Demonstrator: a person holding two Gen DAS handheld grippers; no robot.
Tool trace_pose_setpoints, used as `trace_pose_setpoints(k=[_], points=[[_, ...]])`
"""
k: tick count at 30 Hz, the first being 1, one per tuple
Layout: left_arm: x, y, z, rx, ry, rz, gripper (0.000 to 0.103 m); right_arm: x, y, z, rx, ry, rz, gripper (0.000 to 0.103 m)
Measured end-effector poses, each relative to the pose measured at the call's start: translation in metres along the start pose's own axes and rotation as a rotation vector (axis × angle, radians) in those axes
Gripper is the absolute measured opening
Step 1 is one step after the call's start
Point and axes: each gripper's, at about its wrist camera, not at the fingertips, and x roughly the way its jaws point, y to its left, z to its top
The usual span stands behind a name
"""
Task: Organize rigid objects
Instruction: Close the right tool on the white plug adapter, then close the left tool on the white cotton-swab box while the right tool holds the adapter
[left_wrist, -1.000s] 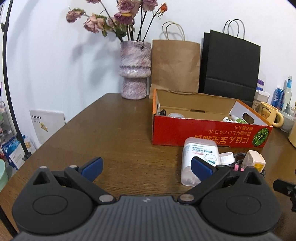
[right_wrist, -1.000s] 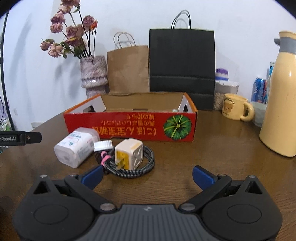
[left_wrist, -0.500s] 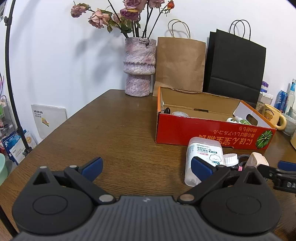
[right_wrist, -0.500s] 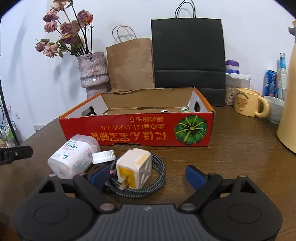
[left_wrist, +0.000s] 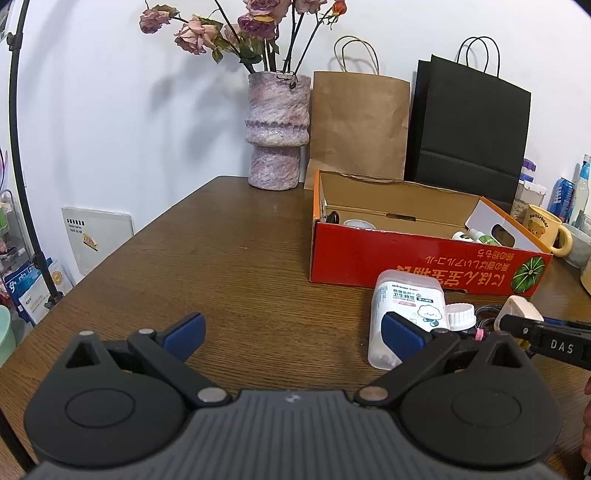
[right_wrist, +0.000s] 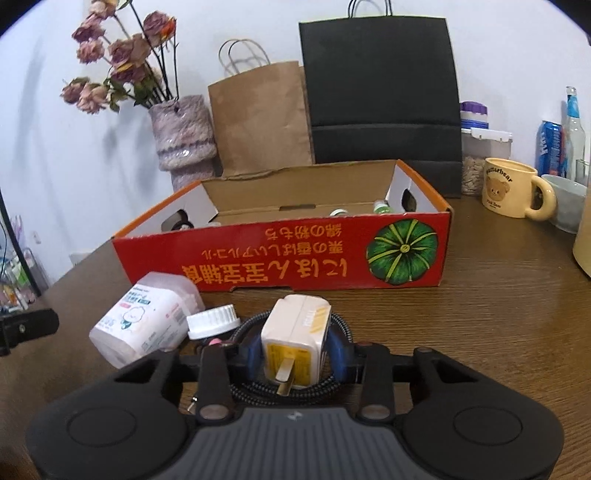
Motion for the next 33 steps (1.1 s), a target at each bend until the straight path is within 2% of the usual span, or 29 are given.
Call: trace_pose_setpoints(k=[12, 19, 26, 33], points=[[0.005, -0.006, 0.002, 0.005, 0.016, -0.012, 0.103, -0.051, -0.017, 0.009, 0.007, -0.184, 0.009, 0.036], [0.008, -0.030, 0.010, 0.054, 0.011, -0.044, 0.103, -0.058, -0.036, 0.011, 0.008, -0.196, -0.011, 0.036], [0.024, -0.060, 0.013, 0.091, 0.041, -0.067, 0.103, -0.058, -0.053, 0.010, 0.002, -0.187, -0.023, 0.036], [0.046, -0.083, 0.011, 0.118, 0.062, -0.049, 0.103, -0.056, -0.069, 0.009, 0.017, -0.175, -0.040, 0.036]])
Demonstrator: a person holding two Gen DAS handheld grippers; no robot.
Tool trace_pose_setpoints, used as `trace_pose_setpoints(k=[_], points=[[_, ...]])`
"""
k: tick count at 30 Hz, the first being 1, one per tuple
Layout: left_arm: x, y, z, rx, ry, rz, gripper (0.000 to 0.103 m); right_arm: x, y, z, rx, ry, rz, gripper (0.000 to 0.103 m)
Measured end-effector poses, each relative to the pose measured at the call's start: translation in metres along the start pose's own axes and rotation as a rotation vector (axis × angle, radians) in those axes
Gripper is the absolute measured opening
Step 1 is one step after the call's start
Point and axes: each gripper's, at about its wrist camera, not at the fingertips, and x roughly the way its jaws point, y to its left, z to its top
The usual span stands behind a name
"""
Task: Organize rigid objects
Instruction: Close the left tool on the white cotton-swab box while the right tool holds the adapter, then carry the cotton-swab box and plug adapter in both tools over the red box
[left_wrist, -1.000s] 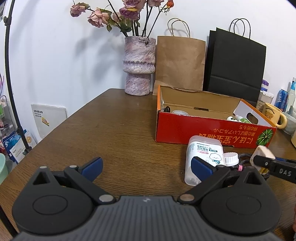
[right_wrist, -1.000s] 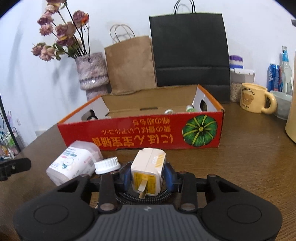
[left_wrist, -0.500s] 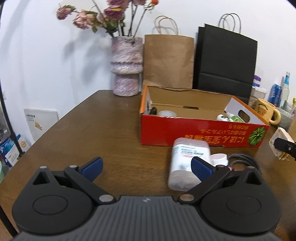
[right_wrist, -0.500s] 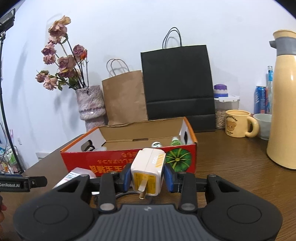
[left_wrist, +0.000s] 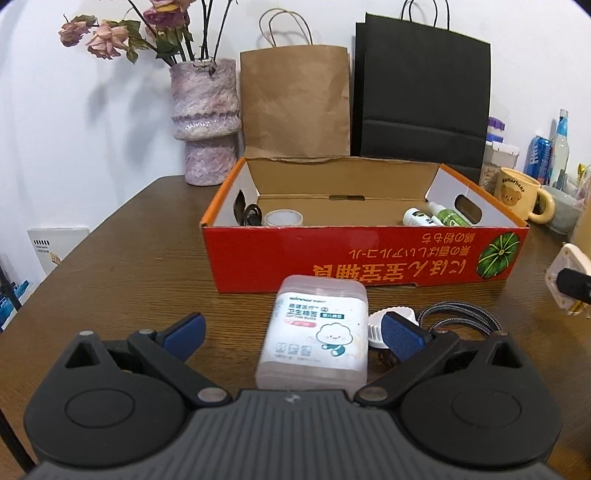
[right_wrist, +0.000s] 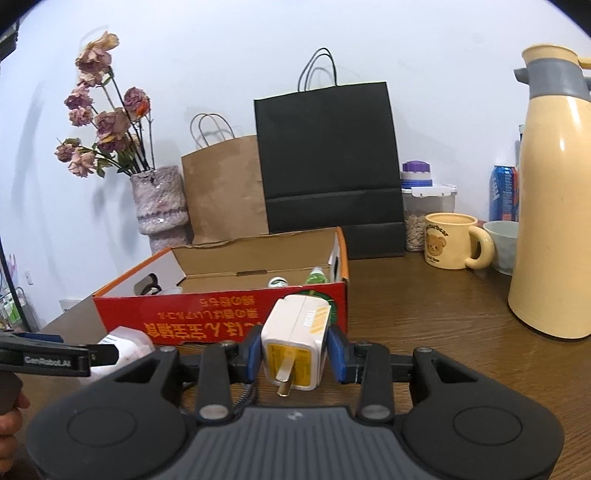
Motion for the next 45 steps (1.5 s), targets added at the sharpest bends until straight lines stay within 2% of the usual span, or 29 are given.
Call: trace_pose_setpoints(k=[6, 10, 13, 15, 16, 26, 40, 45], points=[[0.012, -0.003, -0.002, -0.011, 0.013, 0.003, 0.103, 0.002, -0.002, -0.002, 0.003, 0.009, 0.001, 0.036], [0.016, -0.002, -0.004, -0.023, 0.017, -0.014, 0.097, 0.004, 0.001, -0.003, -0.004, 0.018, 0.004, 0.036], [0.019, -0.001, -0.006, -0.032, 0.026, -0.035, 0.083, 0.004, 0.001, -0.004, -0.006, 0.019, 0.001, 0.036], [0.020, 0.001, -0.007, -0.042, 0.033, -0.063, 0.069, 0.004, 0.002, -0.005, -0.009, 0.020, 0.000, 0.036], [0.020, 0.001, -0.008, -0.042, 0.034, -0.077, 0.068, 0.004, 0.002, -0.005, -0.011, 0.020, -0.001, 0.036], [0.014, 0.001, -0.011, -0.039, 0.019, -0.069, 0.067, 0.003, 0.010, -0.009, -0.044, 0.019, 0.000, 0.036], [-0.029, 0.008, -0.015, -0.074, -0.098, -0.056, 0.067, -0.003, 0.017, -0.010, -0.060, -0.005, 0.011, 0.036], [-0.043, 0.011, -0.015, -0.092, -0.125, -0.077, 0.067, -0.008, 0.023, -0.010, -0.057, -0.013, 0.023, 0.036]])
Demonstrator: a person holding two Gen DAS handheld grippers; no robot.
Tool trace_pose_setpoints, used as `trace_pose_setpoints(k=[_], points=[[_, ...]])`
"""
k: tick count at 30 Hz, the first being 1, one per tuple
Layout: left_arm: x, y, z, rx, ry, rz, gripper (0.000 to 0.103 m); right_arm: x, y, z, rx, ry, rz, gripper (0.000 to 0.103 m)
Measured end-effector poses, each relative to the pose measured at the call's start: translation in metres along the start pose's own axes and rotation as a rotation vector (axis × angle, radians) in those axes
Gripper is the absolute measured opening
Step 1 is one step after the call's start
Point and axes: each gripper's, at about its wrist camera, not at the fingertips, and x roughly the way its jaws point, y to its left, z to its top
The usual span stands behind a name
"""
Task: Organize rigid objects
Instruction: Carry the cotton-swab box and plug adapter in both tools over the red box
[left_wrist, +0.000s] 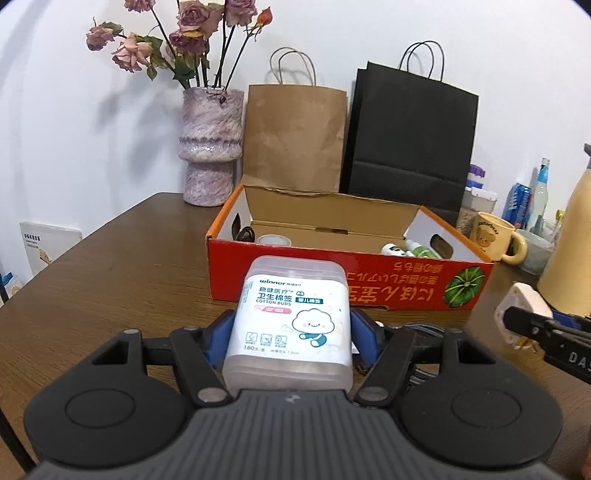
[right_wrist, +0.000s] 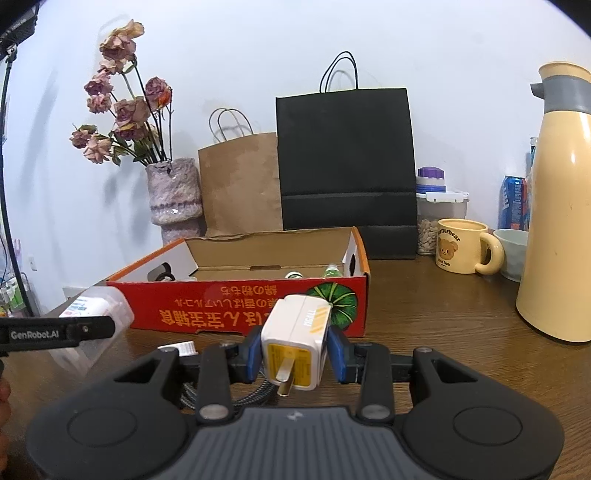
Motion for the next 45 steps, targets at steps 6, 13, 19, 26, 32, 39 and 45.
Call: trace_pose_setpoints(k=[6, 13, 19, 26, 32, 39, 45], points=[[-0.013, -0.003, 0.002, 0.007, -0.026, 0.004, 0.067, -0.009, 0.009, 0.003, 0.005, -0.017, 0.018, 0.036], [-0.025, -0.004, 0.004, 0.007, -0.041, 0.007, 0.067, -0.016, 0.019, 0.005, 0.002, -0.028, 0.040, 0.036], [-0.029, -0.006, 0.011, 0.017, -0.034, 0.009, 0.067, -0.017, 0.026, 0.010, 0.002, -0.039, 0.040, 0.036], [-0.031, -0.011, 0.025, 0.028, -0.050, 0.012, 0.067, -0.016, 0.033, 0.023, -0.001, -0.063, 0.039, 0.036], [-0.028, -0.012, 0.044, 0.028, -0.079, 0.019, 0.067, -0.007, 0.040, 0.036, -0.014, -0.067, 0.034, 0.036], [-0.014, -0.012, 0.059, 0.020, -0.096, 0.041, 0.067, 0.008, 0.043, 0.047, -0.016, -0.063, 0.023, 0.036], [-0.001, -0.012, 0.071, -0.001, -0.104, 0.048, 0.067, 0.023, 0.042, 0.056, -0.007, -0.065, 0.009, 0.036]])
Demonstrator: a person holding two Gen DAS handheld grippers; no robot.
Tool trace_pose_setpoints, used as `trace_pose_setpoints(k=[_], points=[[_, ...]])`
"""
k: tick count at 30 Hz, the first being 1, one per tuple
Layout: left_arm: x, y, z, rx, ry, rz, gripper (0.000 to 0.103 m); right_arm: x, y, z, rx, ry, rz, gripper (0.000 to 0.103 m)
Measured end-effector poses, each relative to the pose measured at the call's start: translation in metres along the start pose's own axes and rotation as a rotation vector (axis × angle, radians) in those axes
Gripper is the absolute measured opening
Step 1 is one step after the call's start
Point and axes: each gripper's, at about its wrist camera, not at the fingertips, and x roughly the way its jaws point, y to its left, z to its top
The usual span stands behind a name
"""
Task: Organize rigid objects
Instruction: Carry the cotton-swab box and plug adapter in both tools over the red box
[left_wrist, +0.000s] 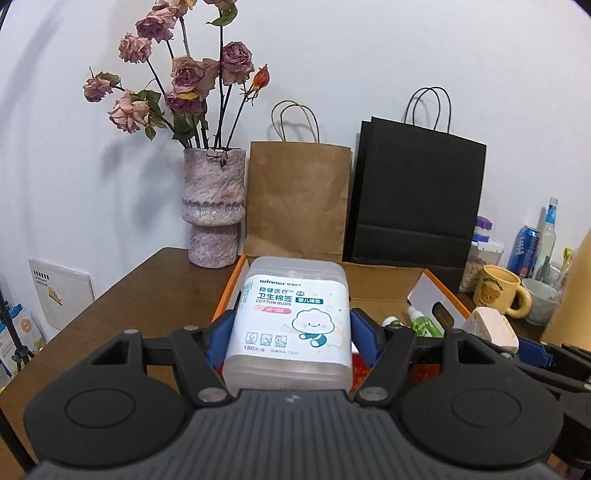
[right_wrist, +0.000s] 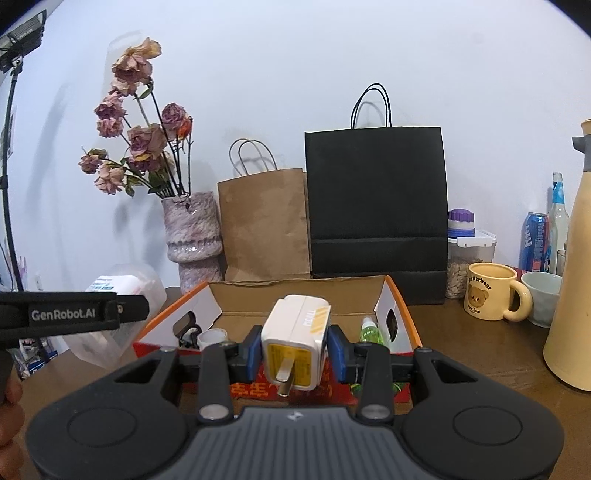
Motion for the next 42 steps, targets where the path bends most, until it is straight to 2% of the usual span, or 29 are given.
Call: trace_pose_setpoints(k=[12, 27, 42], points=[[0.032, 0.002, 0.016, -0.020, -0.008, 0.035, 0.067, 0.038, -0.002, 0.012, 0.015, 0.012, -0.018, 0.036], [0.086, 0.004, 0.021, -0.017, 0.034, 0.084, 0.067, 0.093, -0.012, 0.016, 0.060, 0.041, -0.022, 0.036], [0.136, 0.011, 0.023, 0.008, 0.068, 0.130, 0.067, 0.145, -0.016, 0.015, 0.043, 0.068, -0.032, 0.036]])
